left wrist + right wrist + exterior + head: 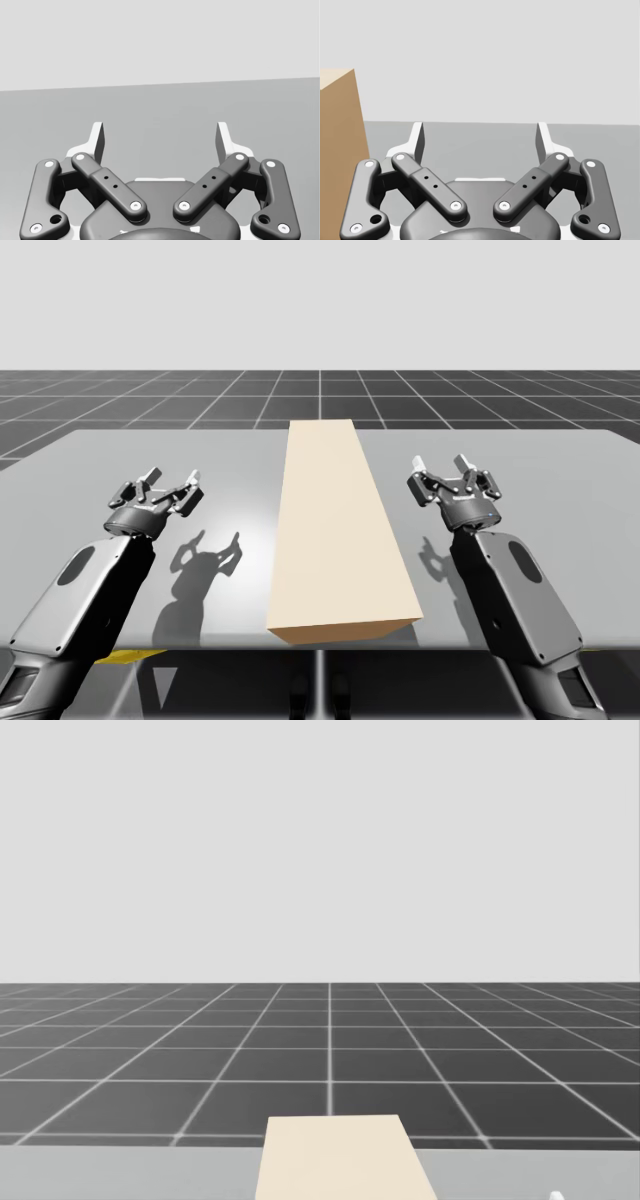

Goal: Retrieve the object from inside the box.

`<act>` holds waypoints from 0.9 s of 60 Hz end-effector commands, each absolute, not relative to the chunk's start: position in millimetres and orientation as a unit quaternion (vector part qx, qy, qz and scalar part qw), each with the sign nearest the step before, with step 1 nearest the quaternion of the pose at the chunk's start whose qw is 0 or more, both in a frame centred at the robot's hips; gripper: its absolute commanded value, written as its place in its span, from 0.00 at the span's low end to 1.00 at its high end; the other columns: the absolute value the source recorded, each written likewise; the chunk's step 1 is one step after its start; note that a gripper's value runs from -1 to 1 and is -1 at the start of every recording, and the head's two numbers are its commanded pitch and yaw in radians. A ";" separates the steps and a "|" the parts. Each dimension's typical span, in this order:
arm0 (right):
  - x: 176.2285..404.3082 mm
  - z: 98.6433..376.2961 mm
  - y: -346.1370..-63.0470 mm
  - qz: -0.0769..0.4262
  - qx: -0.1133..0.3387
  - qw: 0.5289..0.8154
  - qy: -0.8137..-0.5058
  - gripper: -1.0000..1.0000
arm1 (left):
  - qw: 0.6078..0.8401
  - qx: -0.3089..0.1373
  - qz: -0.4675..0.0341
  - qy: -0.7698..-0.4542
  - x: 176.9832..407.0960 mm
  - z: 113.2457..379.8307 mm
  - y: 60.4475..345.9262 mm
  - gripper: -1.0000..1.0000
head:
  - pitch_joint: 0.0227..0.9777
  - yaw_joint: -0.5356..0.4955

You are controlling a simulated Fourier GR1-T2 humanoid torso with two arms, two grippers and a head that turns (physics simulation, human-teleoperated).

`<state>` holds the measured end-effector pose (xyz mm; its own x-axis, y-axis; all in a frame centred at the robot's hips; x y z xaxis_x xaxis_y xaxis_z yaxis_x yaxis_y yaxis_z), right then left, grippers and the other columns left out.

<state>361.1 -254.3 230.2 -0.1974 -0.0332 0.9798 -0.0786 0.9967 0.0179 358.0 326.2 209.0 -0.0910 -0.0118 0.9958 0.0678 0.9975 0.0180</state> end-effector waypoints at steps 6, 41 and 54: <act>360.7 229.9 -255.1 0.023 0.041 0.639 -0.767 0.00 | 0.686 -0.022 -0.036 -0.727 359.1 208.1 330.1 0.00 | 0.08 0.54; 315.0 210.3 -210.4 0.354 0.233 0.632 -0.649 0.00 | 0.701 -0.169 -0.331 -0.609 310.5 188.0 229.1 0.00 | 0.09 0.52; 306.2 207.3 -200.8 0.390 0.243 0.609 -0.647 0.00 | 0.694 -0.174 -0.367 -0.594 299.0 180.0 200.0 0.00 | 0.09 0.51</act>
